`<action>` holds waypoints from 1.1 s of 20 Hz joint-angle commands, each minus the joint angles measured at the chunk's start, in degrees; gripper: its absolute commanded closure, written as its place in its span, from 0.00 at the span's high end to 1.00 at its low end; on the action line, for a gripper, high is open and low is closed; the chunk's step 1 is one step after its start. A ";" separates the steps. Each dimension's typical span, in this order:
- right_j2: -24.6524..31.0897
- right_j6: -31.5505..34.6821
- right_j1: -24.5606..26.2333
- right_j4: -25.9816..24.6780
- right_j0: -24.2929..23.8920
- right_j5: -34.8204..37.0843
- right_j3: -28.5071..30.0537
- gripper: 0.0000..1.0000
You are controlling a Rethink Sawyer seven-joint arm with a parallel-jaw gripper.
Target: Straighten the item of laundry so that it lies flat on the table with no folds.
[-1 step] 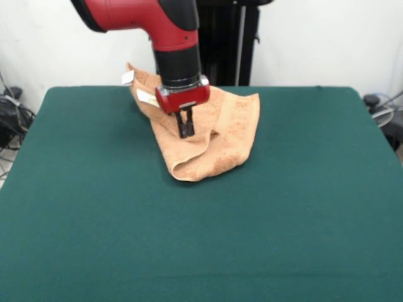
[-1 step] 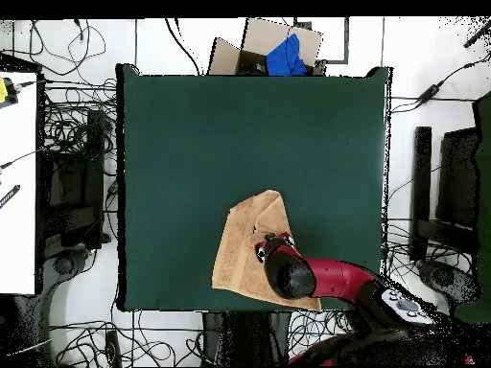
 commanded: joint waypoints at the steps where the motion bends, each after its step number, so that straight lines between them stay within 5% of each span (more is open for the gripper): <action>1: 3.62 7.37 6.17 -1.64 -0.12 -2.01 -6.89 0.00; 22: 9.04 -2.27 4.50 -2.96 -3.57 11.45 -11.89 0.00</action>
